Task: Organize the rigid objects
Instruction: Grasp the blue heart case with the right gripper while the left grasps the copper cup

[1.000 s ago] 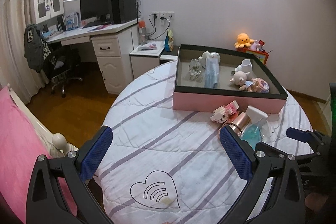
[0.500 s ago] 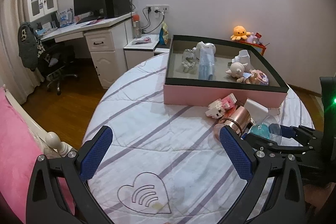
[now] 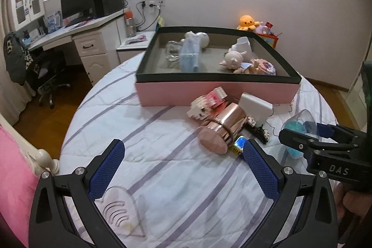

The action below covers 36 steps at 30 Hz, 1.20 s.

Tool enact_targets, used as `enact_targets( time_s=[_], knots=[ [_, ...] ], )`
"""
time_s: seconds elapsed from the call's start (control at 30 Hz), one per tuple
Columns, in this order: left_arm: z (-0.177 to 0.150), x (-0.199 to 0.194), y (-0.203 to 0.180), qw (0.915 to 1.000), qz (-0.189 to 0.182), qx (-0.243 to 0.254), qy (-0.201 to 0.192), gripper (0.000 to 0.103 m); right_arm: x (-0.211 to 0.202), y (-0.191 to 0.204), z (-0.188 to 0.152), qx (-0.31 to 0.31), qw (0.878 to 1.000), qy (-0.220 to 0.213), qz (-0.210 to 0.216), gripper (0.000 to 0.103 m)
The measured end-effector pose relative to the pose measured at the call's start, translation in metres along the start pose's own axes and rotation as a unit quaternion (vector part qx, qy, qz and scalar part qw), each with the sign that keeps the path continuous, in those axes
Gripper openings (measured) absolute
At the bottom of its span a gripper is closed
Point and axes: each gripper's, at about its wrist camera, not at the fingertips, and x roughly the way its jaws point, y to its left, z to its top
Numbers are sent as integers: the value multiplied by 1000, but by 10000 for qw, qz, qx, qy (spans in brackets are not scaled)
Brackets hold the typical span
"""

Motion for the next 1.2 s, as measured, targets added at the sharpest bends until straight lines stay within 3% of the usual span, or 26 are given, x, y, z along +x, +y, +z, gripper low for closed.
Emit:
enact_targets(
  time_s=[0.17, 0.37, 0.53, 0.97, 1.2],
  knots=[
    [7, 32, -8, 9996, -92, 155, 217, 103, -1, -7, 1, 65, 10000, -24, -33, 75],
    [12, 66, -15, 9974, -454, 223, 517, 99, 1, -13, 3, 130, 9999, -33, -64, 75],
    [15, 78, -17, 9907, -1156, 18, 723, 57, 4, -16, 5, 126, 9999, -24, -74, 75],
    [7, 63, 2, 9900, -1264, -234, 586, 49, 2, -7, 6, 57, 10000, -45, -32, 75],
    [14, 74, -2, 9903, -1197, -74, 695, 49, 2, -4, 4, 41, 10000, -37, -25, 75]
  ],
)
